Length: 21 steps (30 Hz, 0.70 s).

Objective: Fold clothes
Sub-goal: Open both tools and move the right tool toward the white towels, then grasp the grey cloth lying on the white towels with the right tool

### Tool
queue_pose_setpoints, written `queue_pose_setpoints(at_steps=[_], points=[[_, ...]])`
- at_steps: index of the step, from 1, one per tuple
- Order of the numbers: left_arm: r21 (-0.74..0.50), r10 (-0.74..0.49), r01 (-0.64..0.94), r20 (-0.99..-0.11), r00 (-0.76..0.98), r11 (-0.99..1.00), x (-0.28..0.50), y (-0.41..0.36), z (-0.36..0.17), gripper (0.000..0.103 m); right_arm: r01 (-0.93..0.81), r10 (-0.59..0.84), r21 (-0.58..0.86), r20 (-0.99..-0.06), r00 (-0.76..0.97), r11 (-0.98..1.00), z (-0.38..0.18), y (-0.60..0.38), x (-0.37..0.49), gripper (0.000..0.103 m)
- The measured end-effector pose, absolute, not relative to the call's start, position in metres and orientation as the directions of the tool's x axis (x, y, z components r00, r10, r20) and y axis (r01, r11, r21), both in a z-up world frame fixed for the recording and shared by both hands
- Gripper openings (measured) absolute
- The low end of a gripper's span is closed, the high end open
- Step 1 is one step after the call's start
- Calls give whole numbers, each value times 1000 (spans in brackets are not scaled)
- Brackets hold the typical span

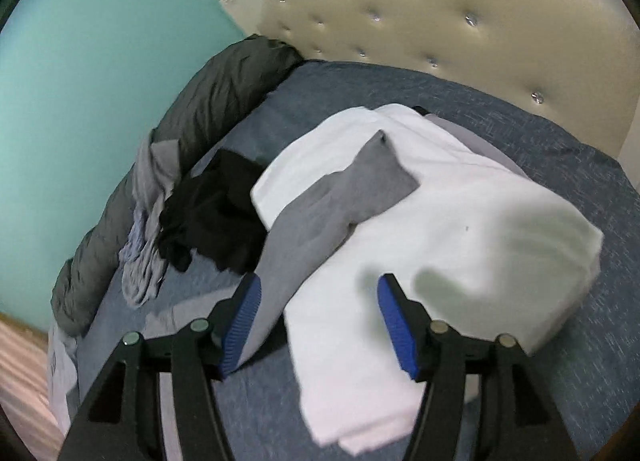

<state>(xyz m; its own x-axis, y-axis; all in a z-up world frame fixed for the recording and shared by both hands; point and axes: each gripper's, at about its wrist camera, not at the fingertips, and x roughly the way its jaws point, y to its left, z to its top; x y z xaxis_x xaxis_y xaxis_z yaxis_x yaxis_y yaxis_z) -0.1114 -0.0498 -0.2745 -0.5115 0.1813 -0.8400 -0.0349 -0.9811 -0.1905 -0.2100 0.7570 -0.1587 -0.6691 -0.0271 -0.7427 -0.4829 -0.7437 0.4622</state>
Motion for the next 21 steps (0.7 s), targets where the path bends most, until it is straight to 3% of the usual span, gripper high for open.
queue_pose_setpoints(at_steps=[21], points=[[-195,179,-28,-823,-539,-980,-150,-24,-280,65,-601,119,333,-801,-587,-726,-201,812,-276,63]])
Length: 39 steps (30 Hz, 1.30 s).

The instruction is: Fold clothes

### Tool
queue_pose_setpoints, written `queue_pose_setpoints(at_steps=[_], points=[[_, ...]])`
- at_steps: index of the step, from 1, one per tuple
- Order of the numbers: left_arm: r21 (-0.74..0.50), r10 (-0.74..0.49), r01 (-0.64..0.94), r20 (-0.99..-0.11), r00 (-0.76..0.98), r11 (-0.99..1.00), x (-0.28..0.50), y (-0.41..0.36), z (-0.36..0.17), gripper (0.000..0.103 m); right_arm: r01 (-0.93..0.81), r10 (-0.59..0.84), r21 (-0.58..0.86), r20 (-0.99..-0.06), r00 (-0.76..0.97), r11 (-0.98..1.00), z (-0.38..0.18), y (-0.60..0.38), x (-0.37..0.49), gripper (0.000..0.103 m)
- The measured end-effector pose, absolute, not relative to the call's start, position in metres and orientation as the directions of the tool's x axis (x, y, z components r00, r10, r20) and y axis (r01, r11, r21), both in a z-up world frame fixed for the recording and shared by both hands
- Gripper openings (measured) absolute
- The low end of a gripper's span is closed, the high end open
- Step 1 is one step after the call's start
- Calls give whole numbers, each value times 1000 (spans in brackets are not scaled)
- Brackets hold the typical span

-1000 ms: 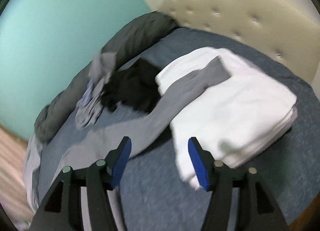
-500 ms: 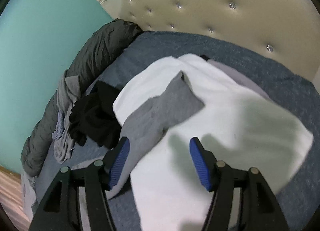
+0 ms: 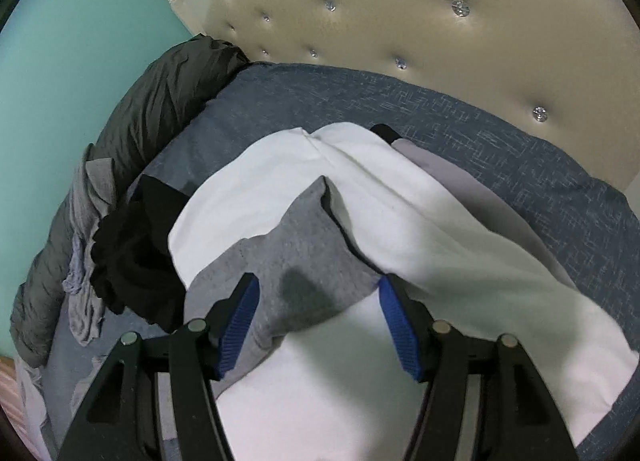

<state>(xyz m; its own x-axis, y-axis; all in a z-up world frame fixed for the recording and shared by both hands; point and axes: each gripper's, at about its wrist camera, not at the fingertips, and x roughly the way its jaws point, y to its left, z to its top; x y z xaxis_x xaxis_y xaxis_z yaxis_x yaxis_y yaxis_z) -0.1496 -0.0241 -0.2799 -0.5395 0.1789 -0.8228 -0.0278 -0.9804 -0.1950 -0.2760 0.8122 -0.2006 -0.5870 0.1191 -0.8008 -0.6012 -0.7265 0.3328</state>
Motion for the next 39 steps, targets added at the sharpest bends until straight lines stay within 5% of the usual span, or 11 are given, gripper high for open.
queue_pose_setpoints(at_steps=[5,10,13,27,39], points=[[-201,181,-22,-826,-534,-979,-149,-25,-284,65,-585,154,280,-798,-582,-761,-202,804,-284,62],[-206,180,-12,-826,-535,-979,-147,-29,-285,65,-536,154,245,-791,-593,-808,-204,794,-289,19],[-203,176,-9,-823,-539,-979,-146,-32,-284,65,-494,158,210,-783,-602,-844,-200,785,-292,10],[-249,202,-3,-780,-593,-968,-136,-42,-261,65,-251,69,205,-630,-774,-946,-129,708,-285,5],[-289,257,-58,-720,-644,-956,-107,-36,-221,65,155,-274,266,-504,-819,-951,-31,520,-285,5]])
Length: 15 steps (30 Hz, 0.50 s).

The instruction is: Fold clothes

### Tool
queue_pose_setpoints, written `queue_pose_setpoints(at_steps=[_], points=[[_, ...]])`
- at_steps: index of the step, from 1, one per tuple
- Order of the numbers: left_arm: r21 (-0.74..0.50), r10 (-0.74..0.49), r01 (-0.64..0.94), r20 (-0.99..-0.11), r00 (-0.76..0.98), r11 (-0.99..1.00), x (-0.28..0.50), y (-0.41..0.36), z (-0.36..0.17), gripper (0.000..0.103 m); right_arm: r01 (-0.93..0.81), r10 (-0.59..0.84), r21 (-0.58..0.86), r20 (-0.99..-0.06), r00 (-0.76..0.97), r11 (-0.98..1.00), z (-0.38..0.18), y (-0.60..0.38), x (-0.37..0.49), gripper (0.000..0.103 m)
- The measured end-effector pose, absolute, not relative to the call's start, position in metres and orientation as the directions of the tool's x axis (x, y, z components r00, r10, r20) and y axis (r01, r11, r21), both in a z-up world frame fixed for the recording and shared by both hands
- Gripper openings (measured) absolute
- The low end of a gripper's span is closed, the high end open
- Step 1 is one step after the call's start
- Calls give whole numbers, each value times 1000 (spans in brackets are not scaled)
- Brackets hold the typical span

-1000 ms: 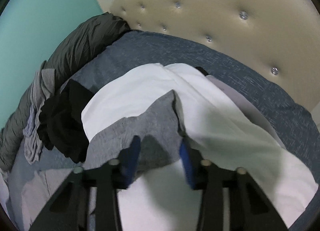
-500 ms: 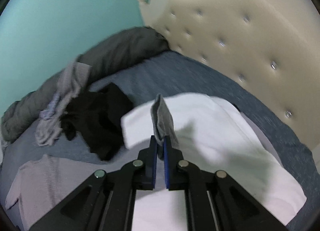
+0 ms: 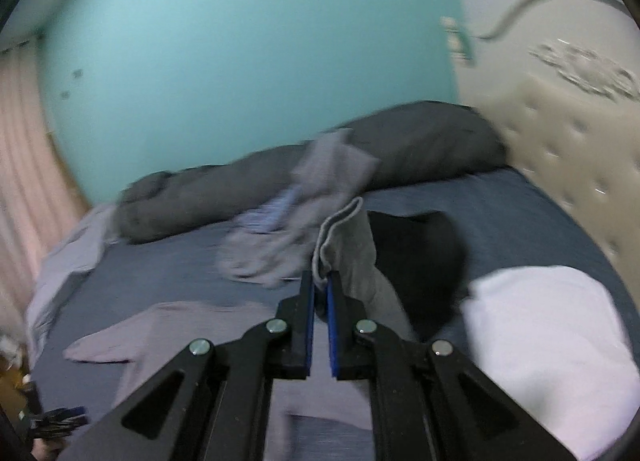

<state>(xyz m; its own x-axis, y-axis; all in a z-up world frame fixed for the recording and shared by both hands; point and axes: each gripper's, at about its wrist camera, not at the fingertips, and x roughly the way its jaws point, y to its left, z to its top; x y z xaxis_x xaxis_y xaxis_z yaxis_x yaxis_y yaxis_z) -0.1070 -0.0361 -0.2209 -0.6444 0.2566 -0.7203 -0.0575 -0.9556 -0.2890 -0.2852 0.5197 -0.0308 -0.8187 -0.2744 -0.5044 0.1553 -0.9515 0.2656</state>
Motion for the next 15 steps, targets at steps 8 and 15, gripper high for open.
queue_pose_setpoints(at_steps=[8,15], points=[[-299,270,-77,-688,-674,-951,-81,-44,-194,65,431,-531,310,-463,-710,-847,-6,352,-260,5],[-312,262,-49,-690,-675,-949,-63,-66,-188,65,588,-674,351,-522,-523,-729,-64,217,-216,5]])
